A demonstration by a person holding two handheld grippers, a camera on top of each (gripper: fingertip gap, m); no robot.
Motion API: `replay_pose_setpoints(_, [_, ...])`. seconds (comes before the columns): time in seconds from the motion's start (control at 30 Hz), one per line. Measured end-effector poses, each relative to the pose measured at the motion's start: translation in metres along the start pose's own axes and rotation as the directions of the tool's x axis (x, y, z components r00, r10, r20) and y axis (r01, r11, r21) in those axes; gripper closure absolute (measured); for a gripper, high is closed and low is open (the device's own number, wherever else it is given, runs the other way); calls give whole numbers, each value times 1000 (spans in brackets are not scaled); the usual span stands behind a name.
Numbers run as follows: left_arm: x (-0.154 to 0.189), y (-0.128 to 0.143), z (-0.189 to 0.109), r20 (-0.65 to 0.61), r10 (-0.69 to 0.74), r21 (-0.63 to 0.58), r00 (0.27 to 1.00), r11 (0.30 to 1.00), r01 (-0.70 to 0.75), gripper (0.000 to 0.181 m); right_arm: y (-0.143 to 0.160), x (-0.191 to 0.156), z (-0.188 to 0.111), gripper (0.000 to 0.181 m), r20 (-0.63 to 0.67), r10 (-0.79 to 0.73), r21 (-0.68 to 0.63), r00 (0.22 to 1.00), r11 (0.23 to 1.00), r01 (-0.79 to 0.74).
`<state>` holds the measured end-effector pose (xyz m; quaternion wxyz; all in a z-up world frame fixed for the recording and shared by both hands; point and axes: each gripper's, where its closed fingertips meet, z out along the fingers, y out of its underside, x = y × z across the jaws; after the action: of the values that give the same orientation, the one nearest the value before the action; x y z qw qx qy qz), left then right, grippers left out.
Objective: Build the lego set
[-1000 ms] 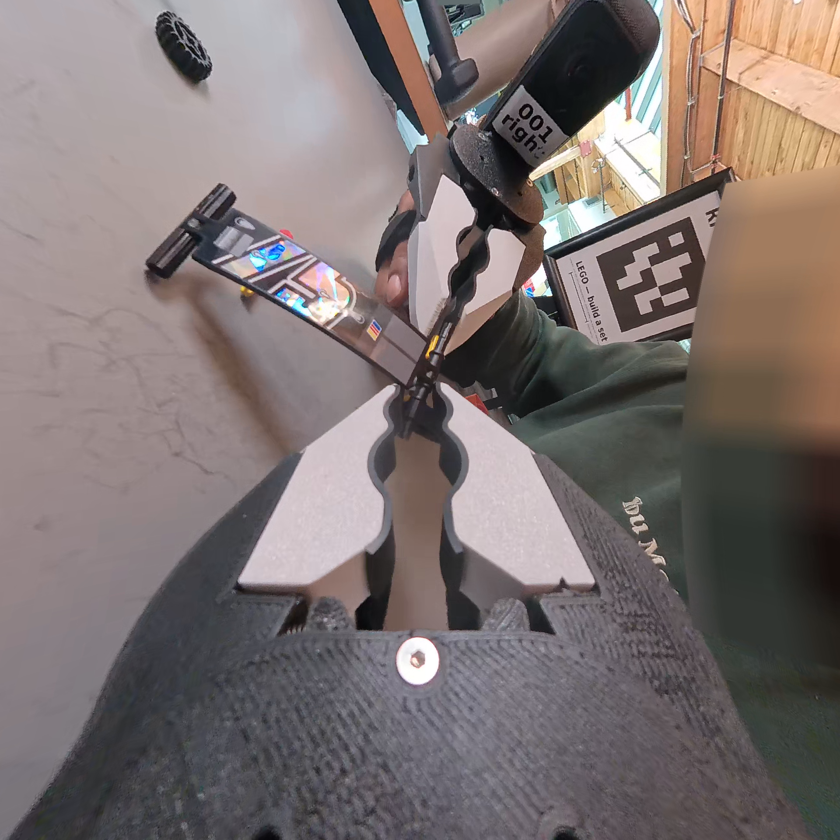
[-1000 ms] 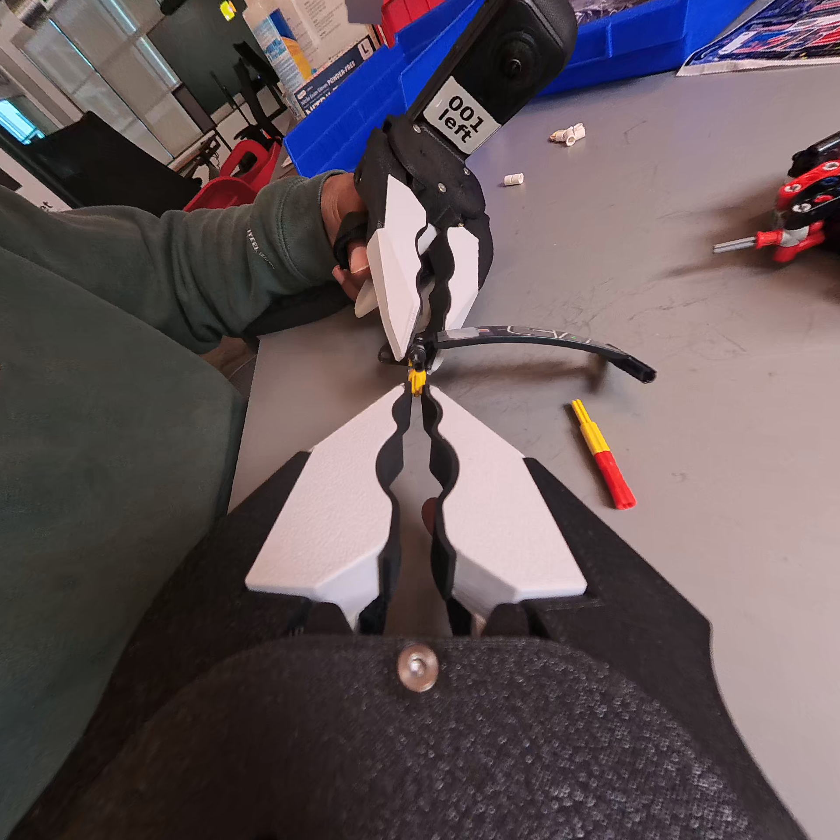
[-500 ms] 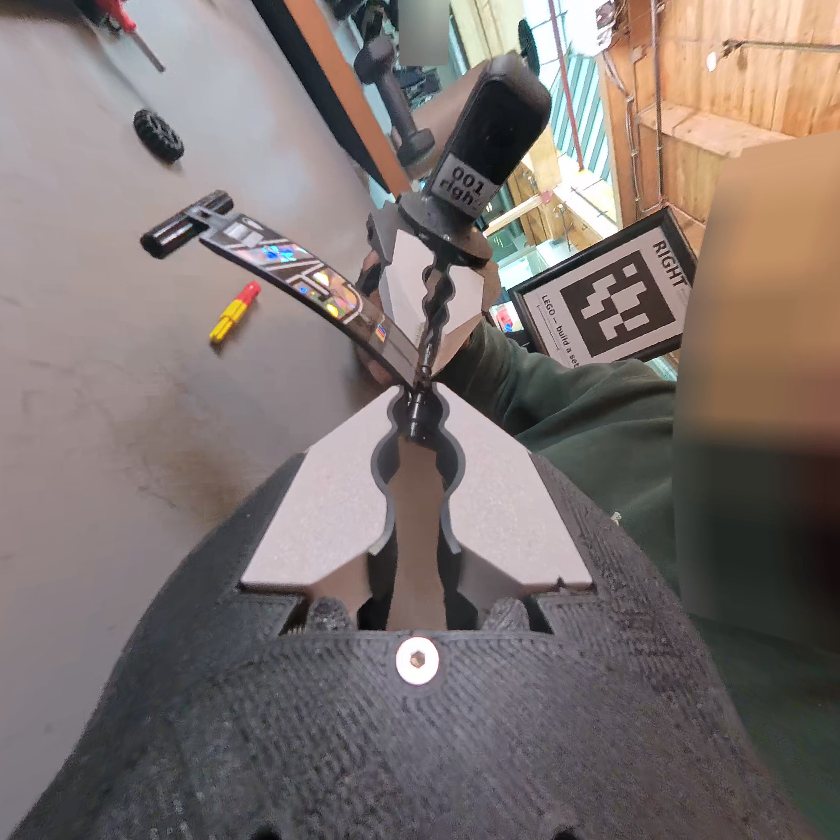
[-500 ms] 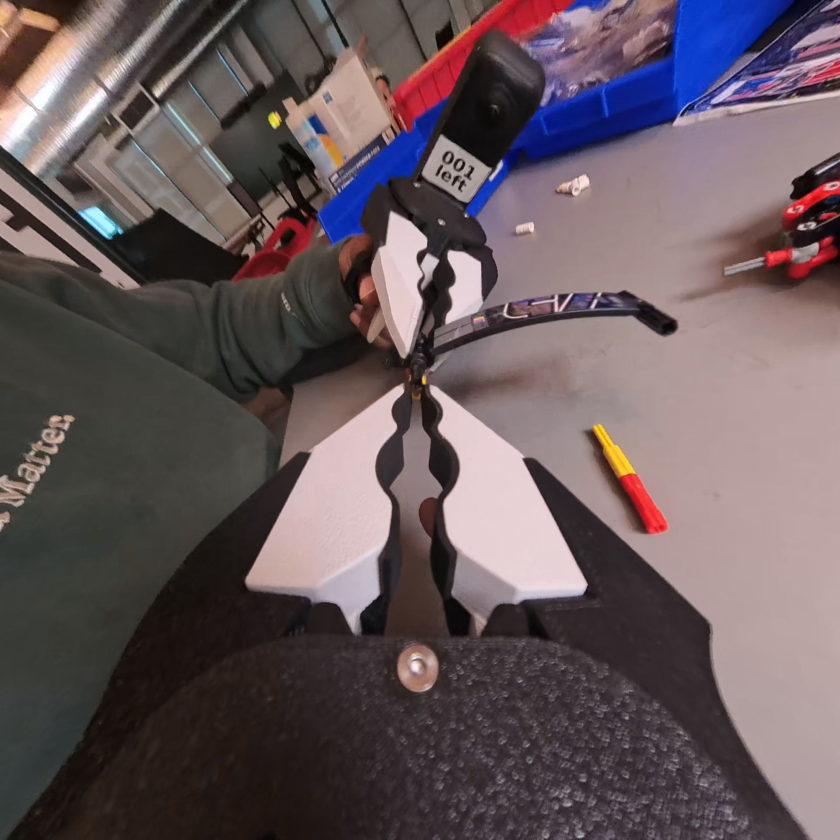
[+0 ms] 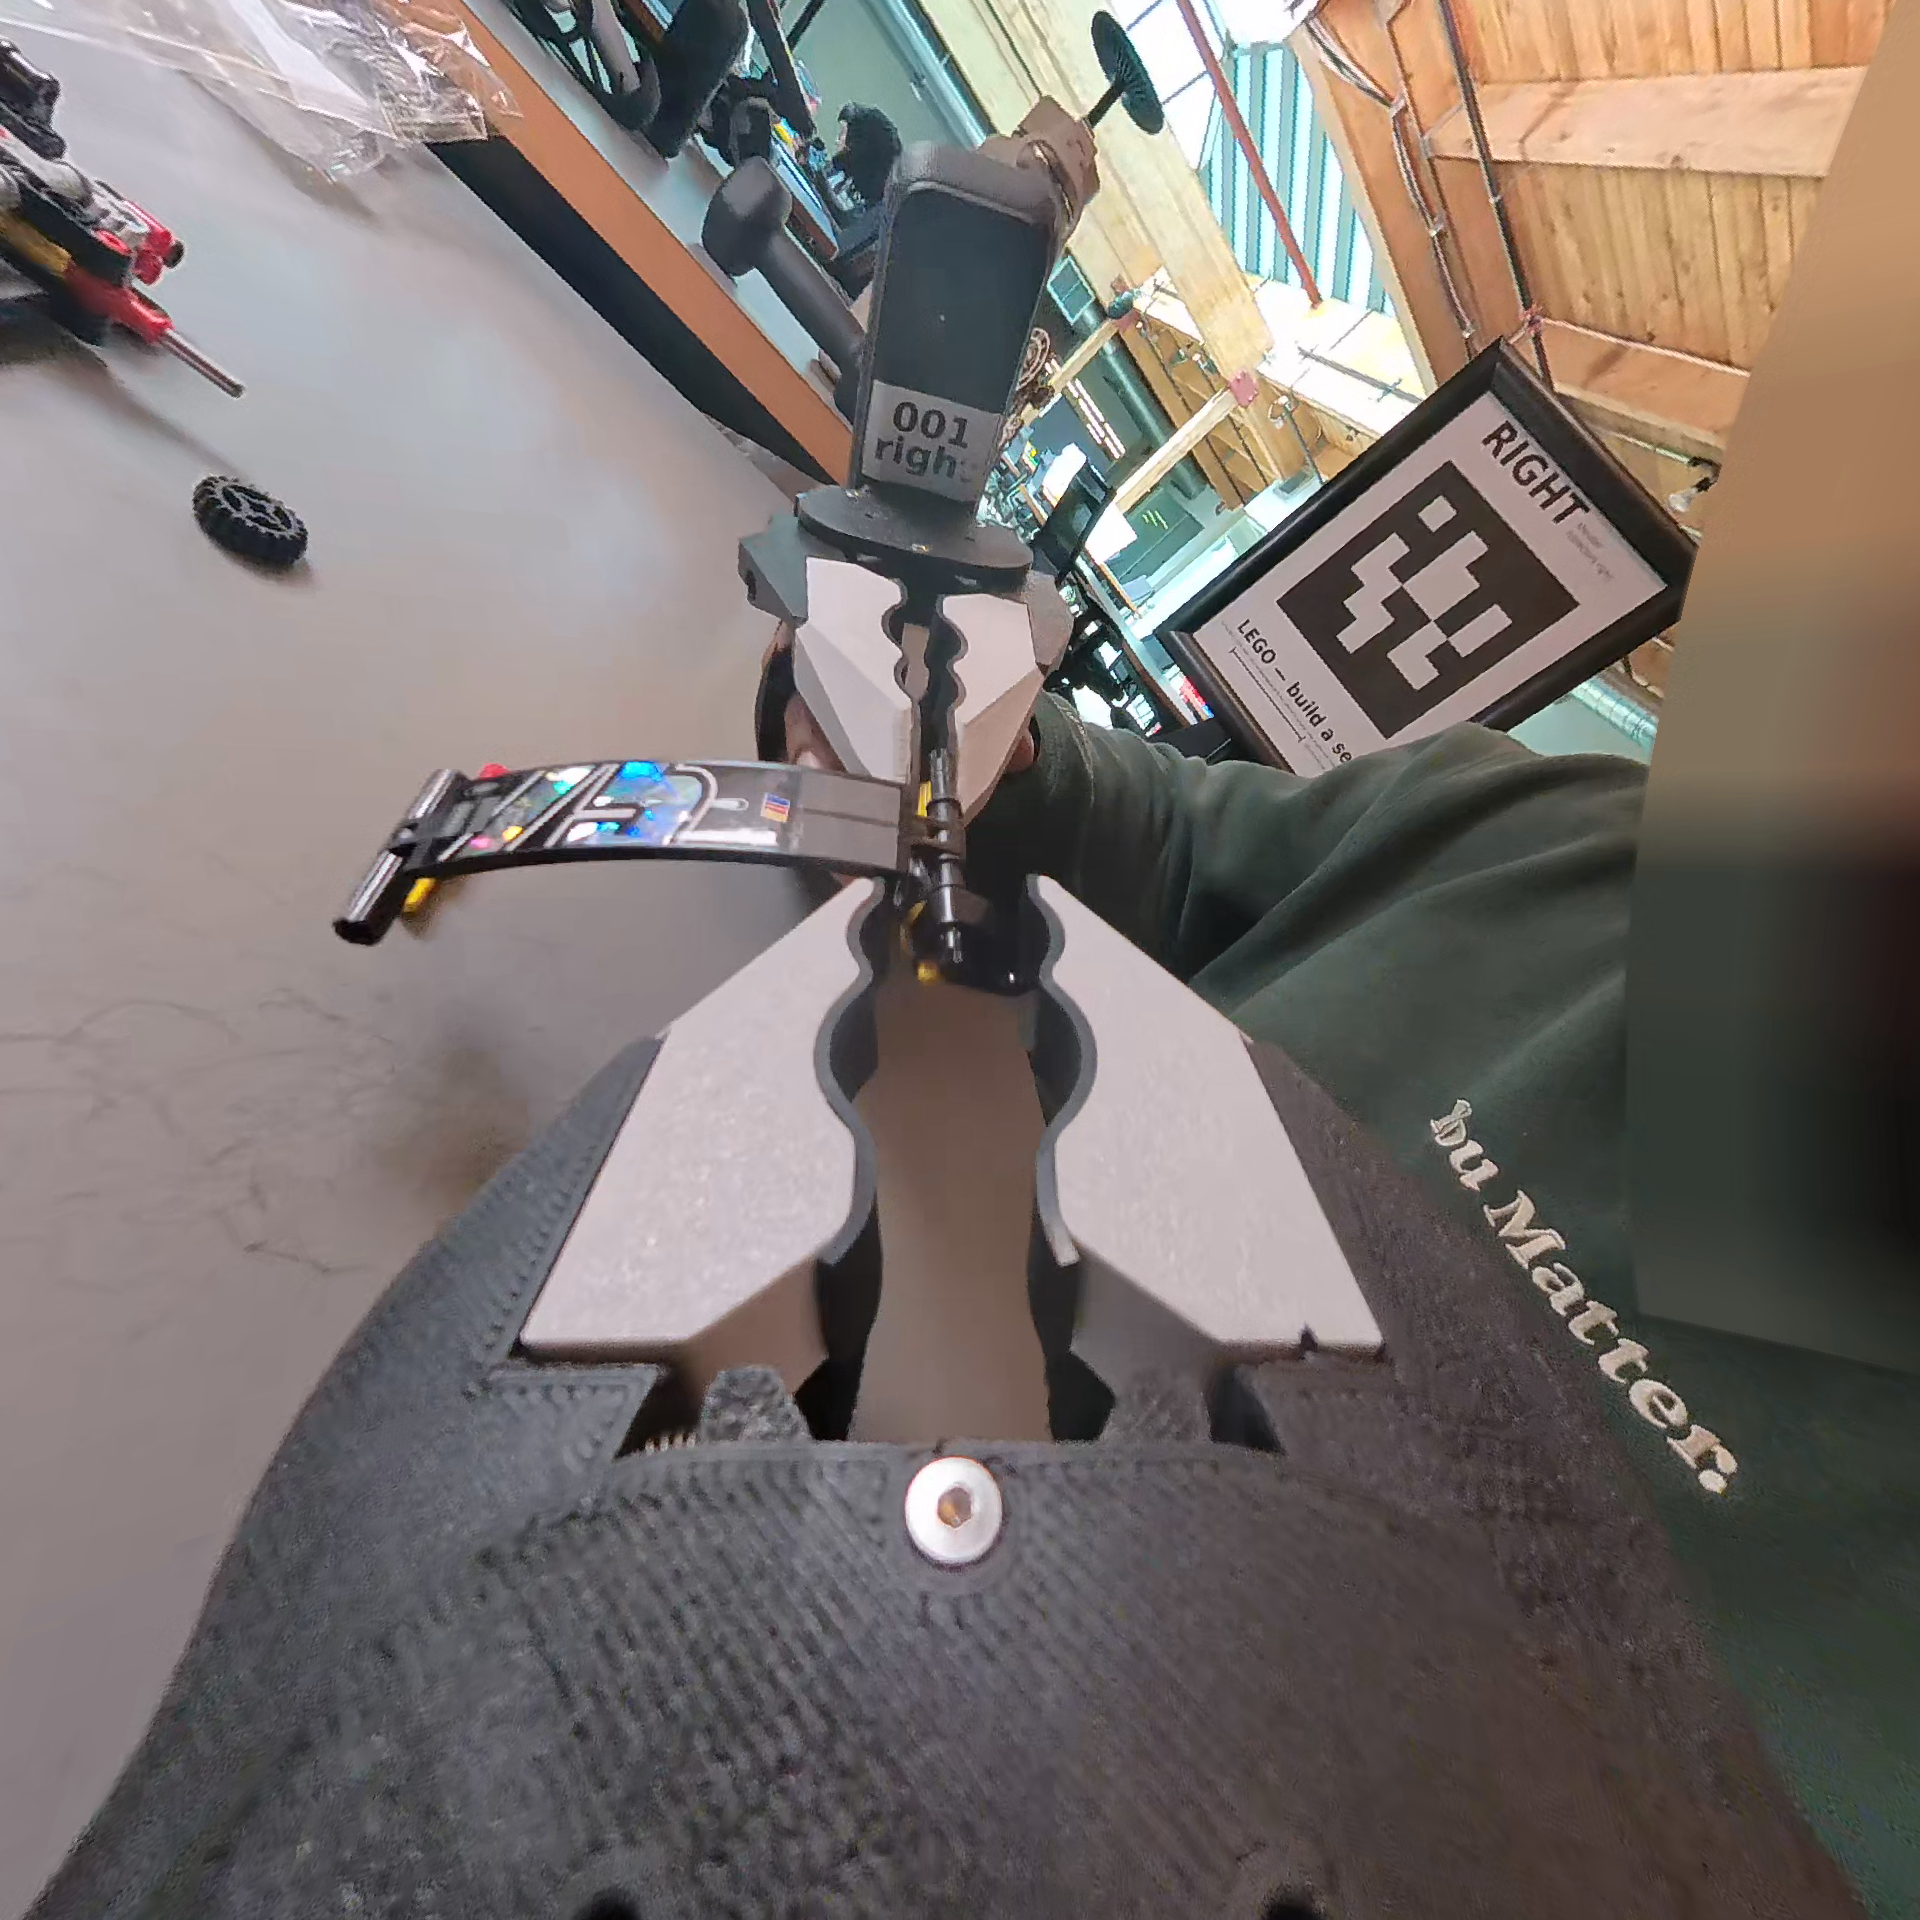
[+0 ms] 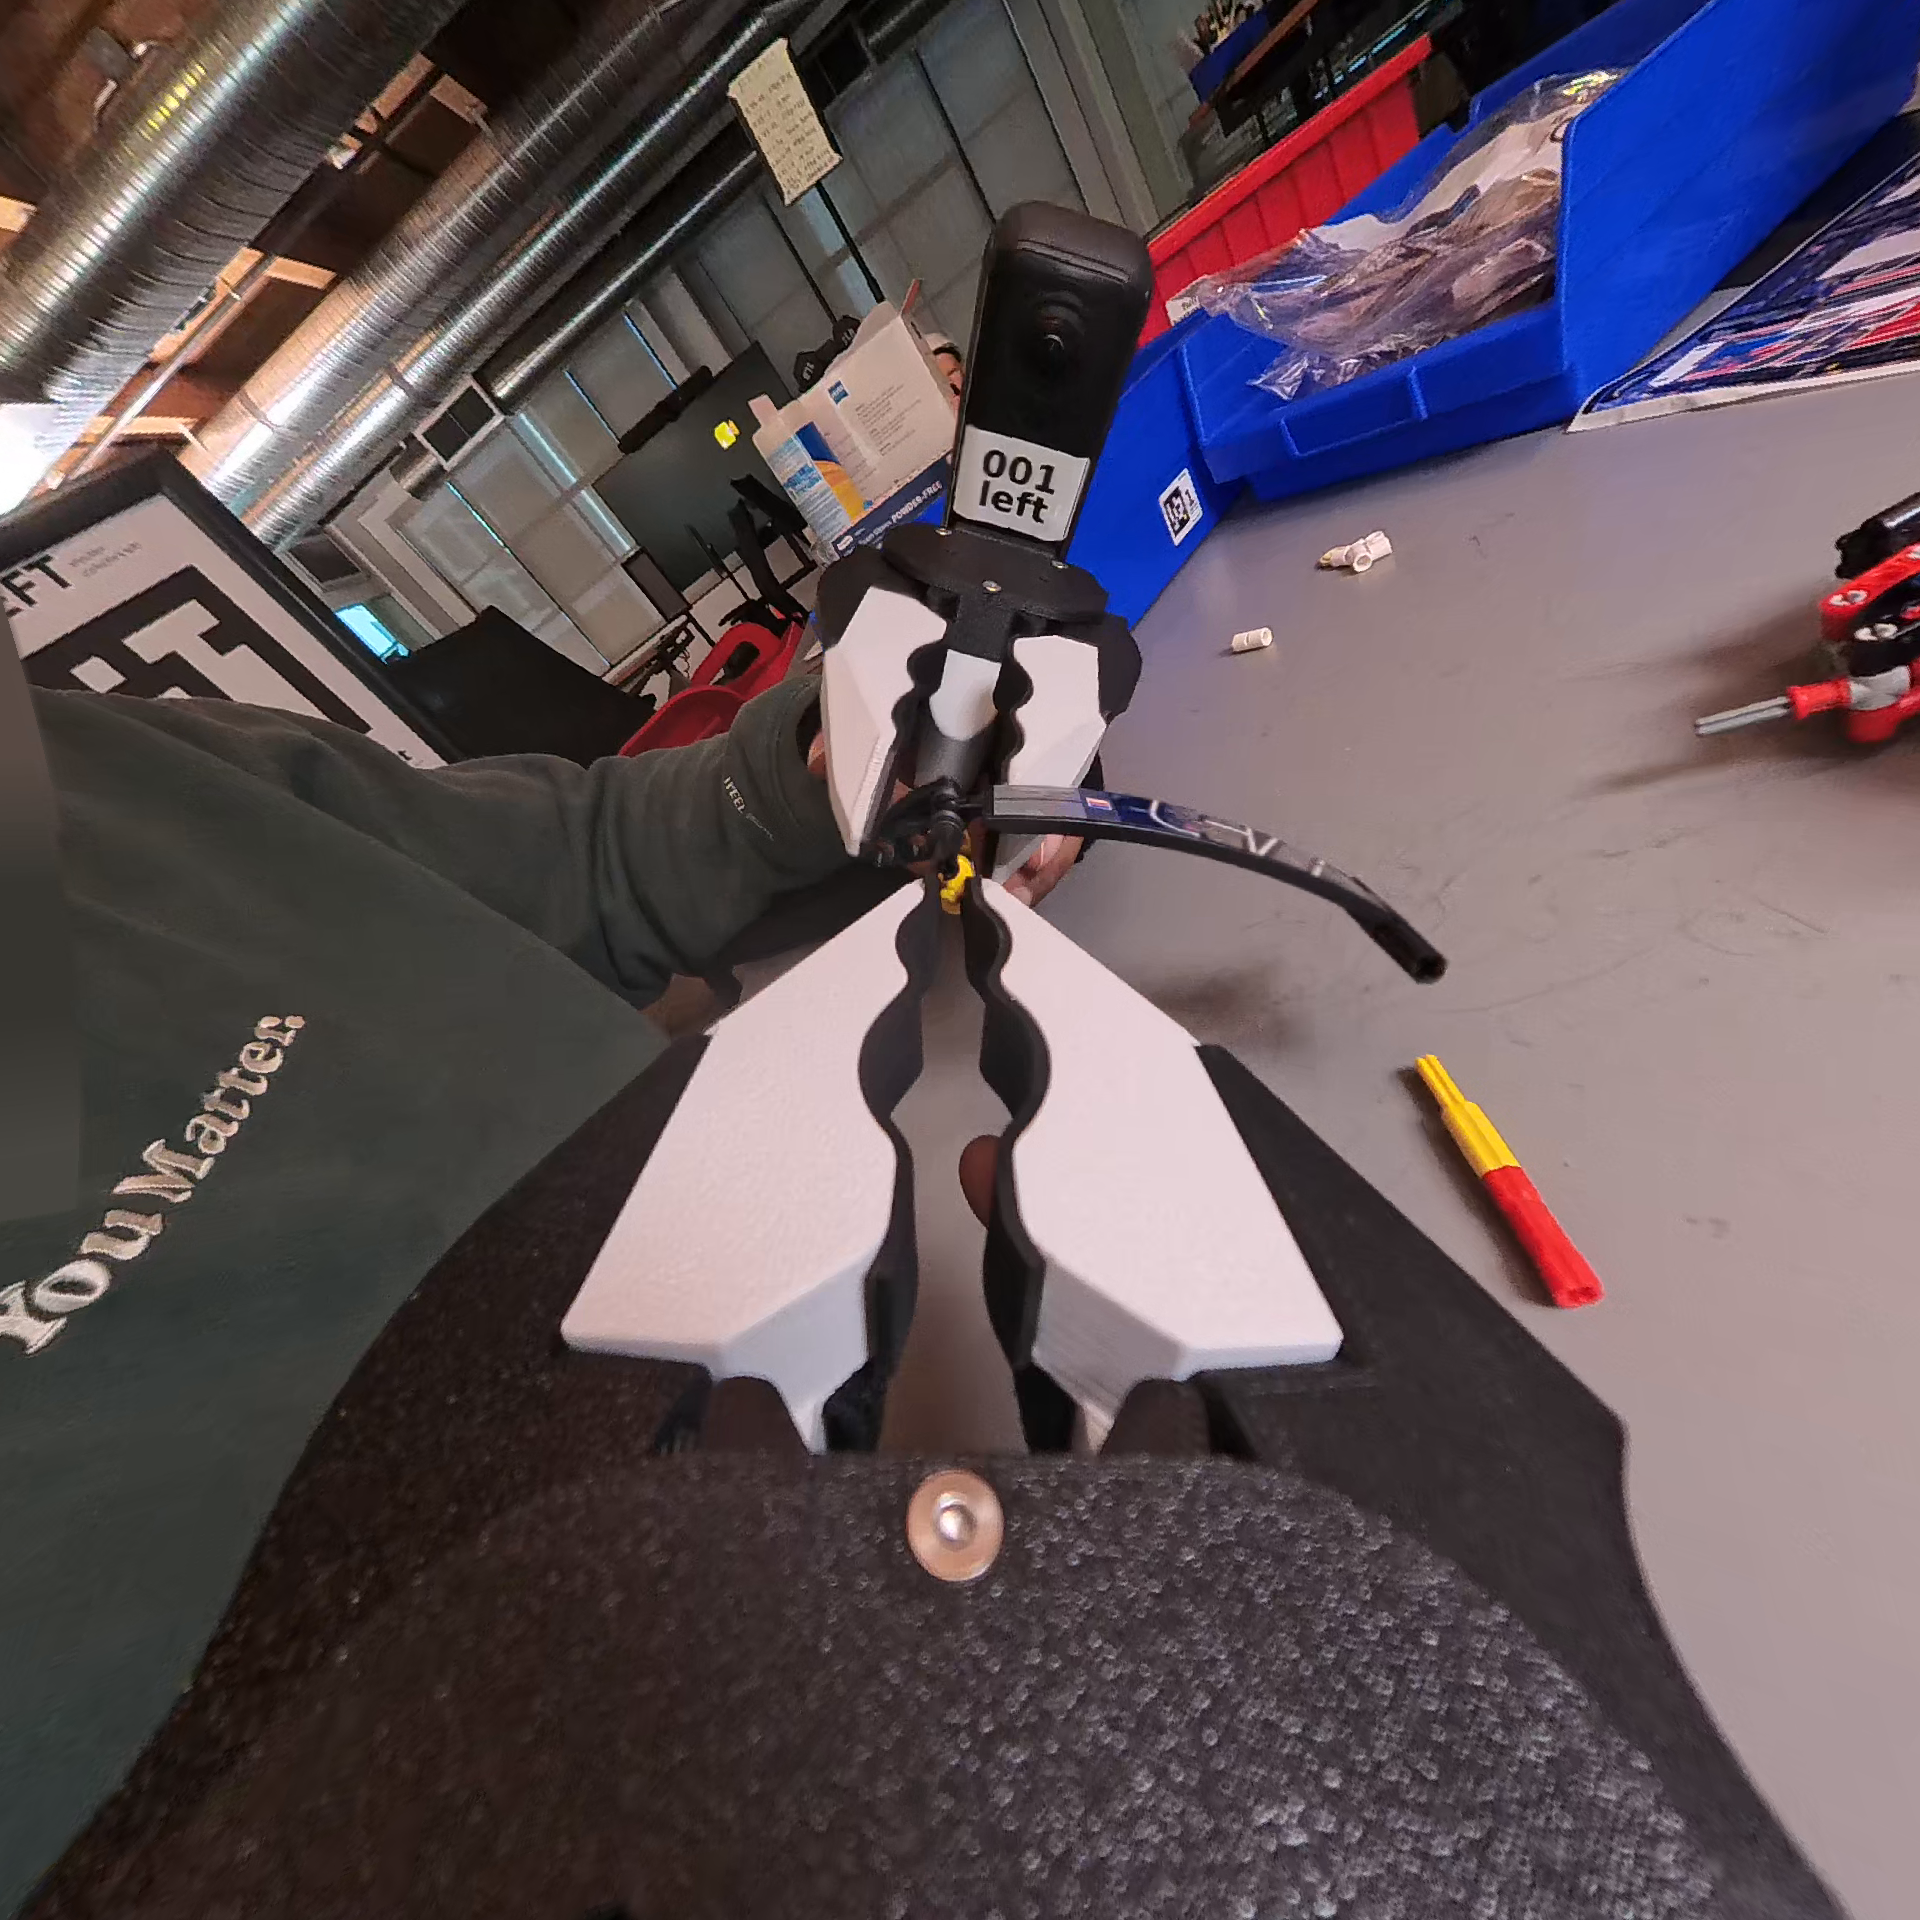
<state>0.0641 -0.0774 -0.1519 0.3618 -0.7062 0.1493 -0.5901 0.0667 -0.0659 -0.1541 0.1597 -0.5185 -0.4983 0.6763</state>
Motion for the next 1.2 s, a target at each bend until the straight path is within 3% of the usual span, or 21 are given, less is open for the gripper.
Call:
replay_pose_setpoints(0.27, [3, 2, 3, -26, -23, -7, 999, 1000, 23, 162, -4, -5, -1, 181, 19, 1, 27, 1000, 1000, -1])
replay_pose_setpoints(0.43, [7, -7, 5, -129, -161, 94, 978, 980, 174, 163, -13, -9, -3, 181, -5, -71, 74, 997, 995, 72])
replay_pose_setpoints(0.67, [8, -24, 0, -199, -209, 211, 958, 945, 250, 166, -11, -14, -4, 181, -25, -153, 64, 988, 986, 154])
replay_pose_setpoints(0.9, [6, -31, -7, -134, -142, 252, 981, 952, 172, 169, -12, -10, 5, 181, -34, -132, 111, 991, 985, 135])
replay_pose_setpoints(1.2, [-4, -34, -10, -112, -174, 302, 978, 932, 201, 174, -10, -5, 7, 181, -68, -148, 97, 987, 983, 154])
